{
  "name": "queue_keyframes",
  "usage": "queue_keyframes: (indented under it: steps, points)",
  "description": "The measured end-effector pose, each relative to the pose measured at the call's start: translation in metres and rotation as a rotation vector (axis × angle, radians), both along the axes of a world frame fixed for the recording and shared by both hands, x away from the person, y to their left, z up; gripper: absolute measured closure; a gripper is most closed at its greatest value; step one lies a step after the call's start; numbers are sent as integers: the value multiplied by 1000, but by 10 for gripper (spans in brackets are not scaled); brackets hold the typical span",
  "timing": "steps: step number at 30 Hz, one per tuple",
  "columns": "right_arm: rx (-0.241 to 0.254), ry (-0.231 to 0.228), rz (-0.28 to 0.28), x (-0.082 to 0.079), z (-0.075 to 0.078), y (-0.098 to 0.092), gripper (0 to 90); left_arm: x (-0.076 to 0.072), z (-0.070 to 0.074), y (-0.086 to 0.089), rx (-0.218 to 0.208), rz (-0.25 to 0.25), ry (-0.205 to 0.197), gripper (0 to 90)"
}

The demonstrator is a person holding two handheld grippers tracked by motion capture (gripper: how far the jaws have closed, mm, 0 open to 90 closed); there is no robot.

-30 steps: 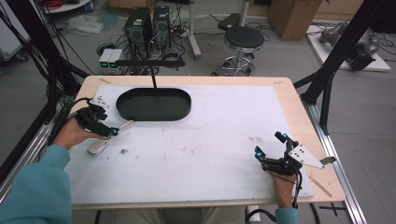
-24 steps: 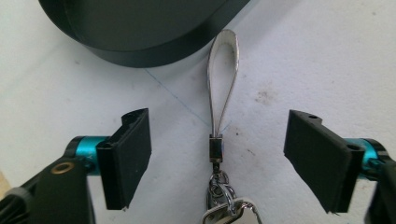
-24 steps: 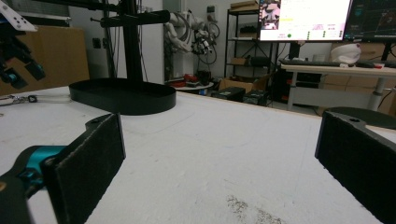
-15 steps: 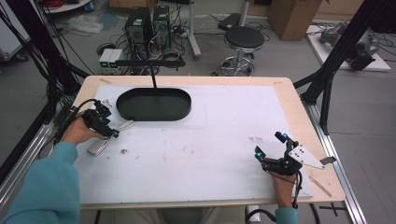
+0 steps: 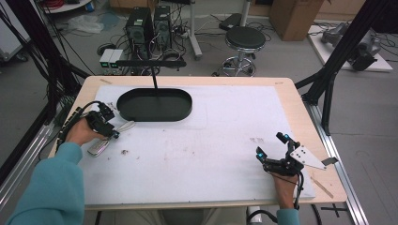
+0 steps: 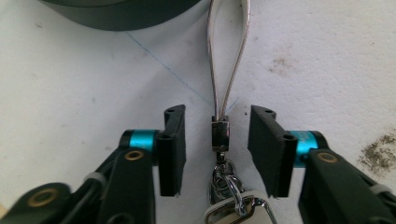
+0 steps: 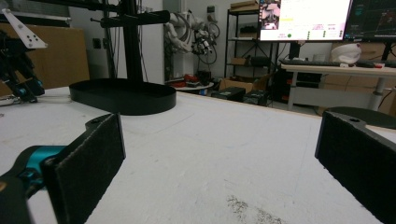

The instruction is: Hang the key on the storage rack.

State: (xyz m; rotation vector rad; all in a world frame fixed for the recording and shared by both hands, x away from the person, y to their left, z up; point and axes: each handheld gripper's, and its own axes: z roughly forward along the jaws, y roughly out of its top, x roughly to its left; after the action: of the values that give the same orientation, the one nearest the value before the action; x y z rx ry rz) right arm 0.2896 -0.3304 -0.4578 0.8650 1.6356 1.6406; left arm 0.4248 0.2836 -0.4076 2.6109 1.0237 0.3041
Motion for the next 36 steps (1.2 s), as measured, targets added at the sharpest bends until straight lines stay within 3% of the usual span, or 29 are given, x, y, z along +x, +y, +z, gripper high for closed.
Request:
queue_keyframes:
  steps: [17, 23, 31, 36]
  points:
    - [3, 2, 0, 0, 0, 0, 9, 1, -2, -1, 11, -6, 14, 710]
    - [8, 3, 0, 0, 0, 0, 9, 1, -5, -5, 9, -16, 16, 803]
    - [10, 3, 1, 0, 0, 0, 9, -1, -4, -6, 25, -51, 16, 814]
    - [9, 2, 0, 0, 0, 0, 9, -3, -4, -8, 4, -59, 29, 815]
